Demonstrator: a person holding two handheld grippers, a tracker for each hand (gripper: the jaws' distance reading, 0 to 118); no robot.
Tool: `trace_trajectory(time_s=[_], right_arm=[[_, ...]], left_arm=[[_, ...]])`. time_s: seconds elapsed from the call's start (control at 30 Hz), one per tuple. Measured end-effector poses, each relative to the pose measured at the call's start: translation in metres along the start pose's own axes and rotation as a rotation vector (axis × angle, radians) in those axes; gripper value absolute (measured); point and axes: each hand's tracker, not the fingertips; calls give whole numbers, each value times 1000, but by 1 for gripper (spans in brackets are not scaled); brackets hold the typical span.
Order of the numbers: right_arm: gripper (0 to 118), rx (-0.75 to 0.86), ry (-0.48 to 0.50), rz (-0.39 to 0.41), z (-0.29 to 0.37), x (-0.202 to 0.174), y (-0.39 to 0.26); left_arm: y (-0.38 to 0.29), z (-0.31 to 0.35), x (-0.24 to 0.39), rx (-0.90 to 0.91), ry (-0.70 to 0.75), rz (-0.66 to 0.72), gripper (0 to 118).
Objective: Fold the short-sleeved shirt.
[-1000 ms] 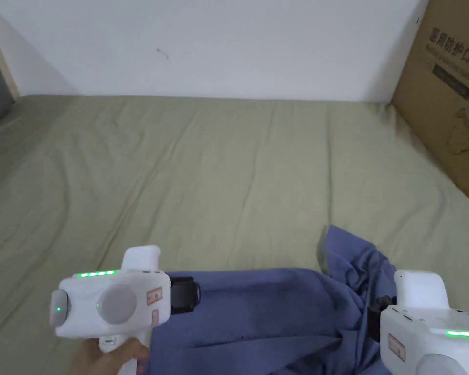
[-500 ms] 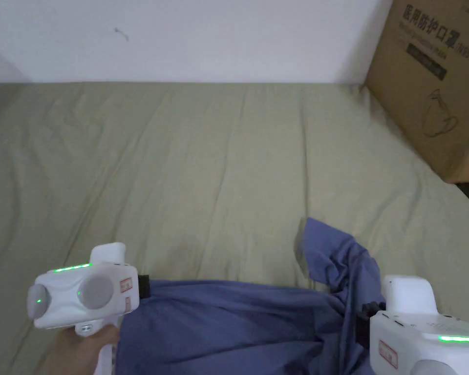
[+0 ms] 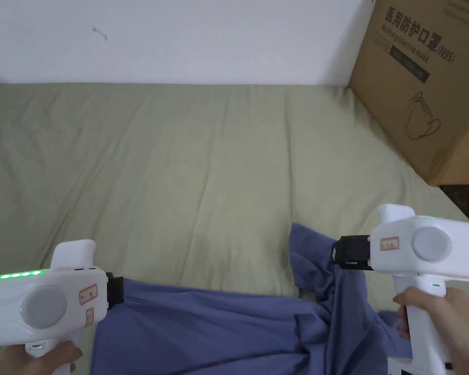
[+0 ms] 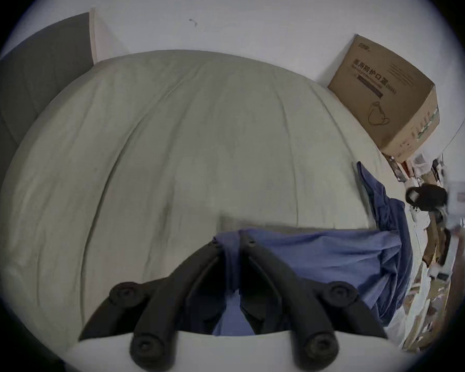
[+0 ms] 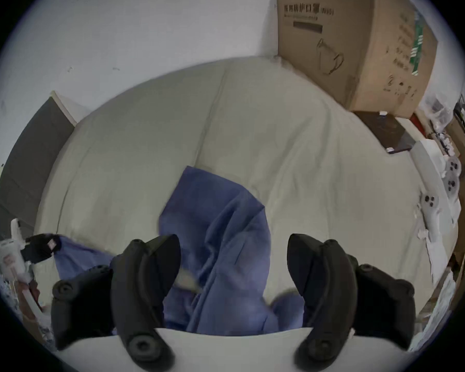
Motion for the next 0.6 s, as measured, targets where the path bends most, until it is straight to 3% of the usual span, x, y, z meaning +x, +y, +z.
trace_trajectory(time_s=[0.03,0.07,0.1,0.17,0.23,0.43,0.6], right_arm=[[70,-34,-28,-1,-11,0,2],[46,-69,-59,-13,-22,3,1],[5,-97,-55,-13,-32,5,-1],[0,-159,-31,-71,-43,9,-14],[0,-73,-61,-102,-29,11,-21],[0,17,-42,-22,24,3,2],[0,149,-38,-15,98,13,34]], left_arm=[[0,-1,0,-3,5,-4,6],[-1,-2,1,-7,8,-6,6],[-2,-3,1,-11,11,-9,6],[-3,-6,-1,-20,13,-15,6],[-2,-4,-1,-30,15,-19,6],[12,21,0,3,2,-38,6],[39,76,2,114,53,-100,6]])
